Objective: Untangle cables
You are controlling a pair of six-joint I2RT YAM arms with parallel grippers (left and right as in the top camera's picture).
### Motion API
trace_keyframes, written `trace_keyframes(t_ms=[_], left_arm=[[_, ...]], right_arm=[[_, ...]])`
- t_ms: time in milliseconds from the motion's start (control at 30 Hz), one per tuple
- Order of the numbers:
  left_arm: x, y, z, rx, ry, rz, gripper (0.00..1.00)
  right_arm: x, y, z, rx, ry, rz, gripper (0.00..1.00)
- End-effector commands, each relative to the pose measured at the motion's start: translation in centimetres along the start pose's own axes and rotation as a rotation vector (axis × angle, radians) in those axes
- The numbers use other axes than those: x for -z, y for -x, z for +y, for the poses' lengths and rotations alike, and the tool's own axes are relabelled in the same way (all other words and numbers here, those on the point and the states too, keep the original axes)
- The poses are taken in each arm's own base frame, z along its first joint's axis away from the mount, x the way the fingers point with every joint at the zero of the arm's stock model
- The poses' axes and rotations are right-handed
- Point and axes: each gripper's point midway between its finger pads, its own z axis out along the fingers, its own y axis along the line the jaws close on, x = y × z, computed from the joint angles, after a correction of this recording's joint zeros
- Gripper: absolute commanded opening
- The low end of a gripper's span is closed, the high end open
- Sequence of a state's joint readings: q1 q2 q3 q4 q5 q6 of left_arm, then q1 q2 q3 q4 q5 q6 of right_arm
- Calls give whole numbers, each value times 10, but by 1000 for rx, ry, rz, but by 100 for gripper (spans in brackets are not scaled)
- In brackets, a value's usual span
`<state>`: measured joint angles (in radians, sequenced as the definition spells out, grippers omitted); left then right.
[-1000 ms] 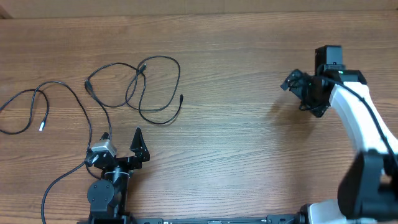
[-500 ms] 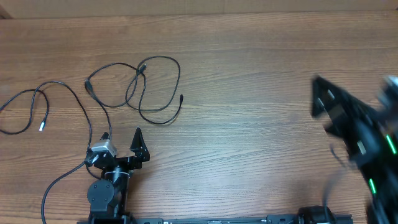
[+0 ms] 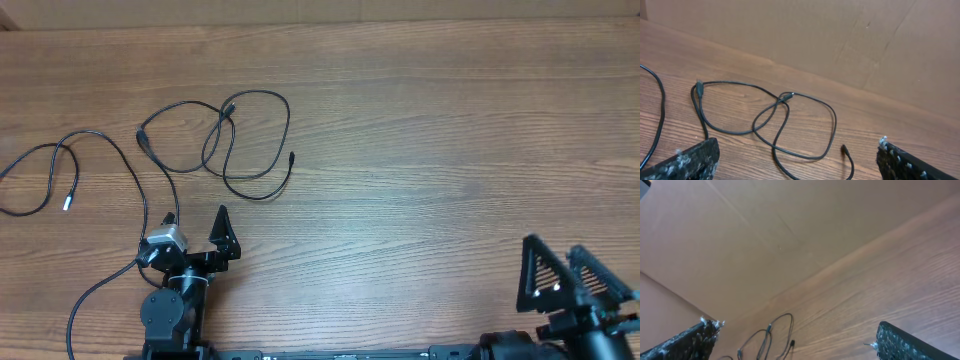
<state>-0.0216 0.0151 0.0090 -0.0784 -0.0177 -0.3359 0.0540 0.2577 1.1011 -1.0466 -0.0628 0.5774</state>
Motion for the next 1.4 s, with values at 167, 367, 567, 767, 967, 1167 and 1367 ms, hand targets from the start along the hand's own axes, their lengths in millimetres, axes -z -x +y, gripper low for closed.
trace_keyframes(t_ms=[167, 367, 567, 767, 967, 1167, 1367], left_arm=[[0, 0, -1, -21, -8, -5, 100], [0, 0, -1, -21, -8, -5, 100], [0, 0, -1, -21, -8, -5, 100], [0, 0, -1, -21, -8, -5, 100], [0, 0, -1, -21, -8, -5, 100], [0, 0, 0, -21, -8, -4, 100], [0, 0, 0, -21, -8, -4, 100]], right_arm=[[-2, -10, -9, -25, 86, -118, 100], [-7, 7, 3, 5, 201, -273, 100], [-5, 40, 28, 147, 325, -490, 100], [15, 60, 55, 400, 476, -828, 100], [-2, 38, 41, 463, 496, -902, 100], [-45, 3, 9, 453, 444, -799, 100], [-86, -31, -32, 428, 324, -666, 100]])
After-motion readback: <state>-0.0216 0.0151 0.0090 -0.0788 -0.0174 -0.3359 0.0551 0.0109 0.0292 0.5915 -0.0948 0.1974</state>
